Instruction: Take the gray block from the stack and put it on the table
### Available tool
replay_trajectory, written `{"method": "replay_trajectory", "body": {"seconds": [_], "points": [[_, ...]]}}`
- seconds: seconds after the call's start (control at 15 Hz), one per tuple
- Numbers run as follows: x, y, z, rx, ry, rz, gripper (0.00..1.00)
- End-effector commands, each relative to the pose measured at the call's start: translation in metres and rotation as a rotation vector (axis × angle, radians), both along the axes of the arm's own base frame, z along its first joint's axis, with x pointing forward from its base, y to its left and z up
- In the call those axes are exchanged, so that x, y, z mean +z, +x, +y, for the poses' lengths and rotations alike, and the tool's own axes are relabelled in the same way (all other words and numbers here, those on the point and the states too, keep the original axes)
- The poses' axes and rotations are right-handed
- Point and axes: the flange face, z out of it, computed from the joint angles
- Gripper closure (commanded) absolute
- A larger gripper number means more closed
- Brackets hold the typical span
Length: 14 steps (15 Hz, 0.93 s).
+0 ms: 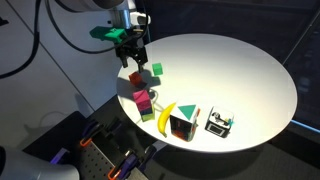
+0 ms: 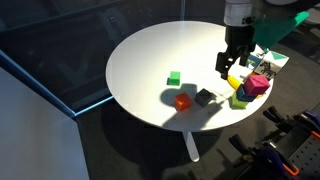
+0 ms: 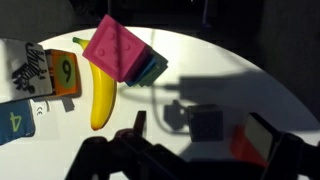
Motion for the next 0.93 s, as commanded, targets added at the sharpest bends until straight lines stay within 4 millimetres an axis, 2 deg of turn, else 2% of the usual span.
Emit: {"method": "replay_trajectory", "body": {"seconds": [0.0, 0.2, 0.47, 0.87], "points": [[0.017, -0.036, -0.011, -0.009, 0.003, 0.021, 0.0], [0.025, -0.06, -0.018, -0.028, 0.005, 0.014, 0.0], [0.038, -0.082, -0.028, -0.073, 0.015, -0.014, 0.0], [0.066, -0.097, -0.045, -0.166, 0.07, -0.081, 0.0]]}}
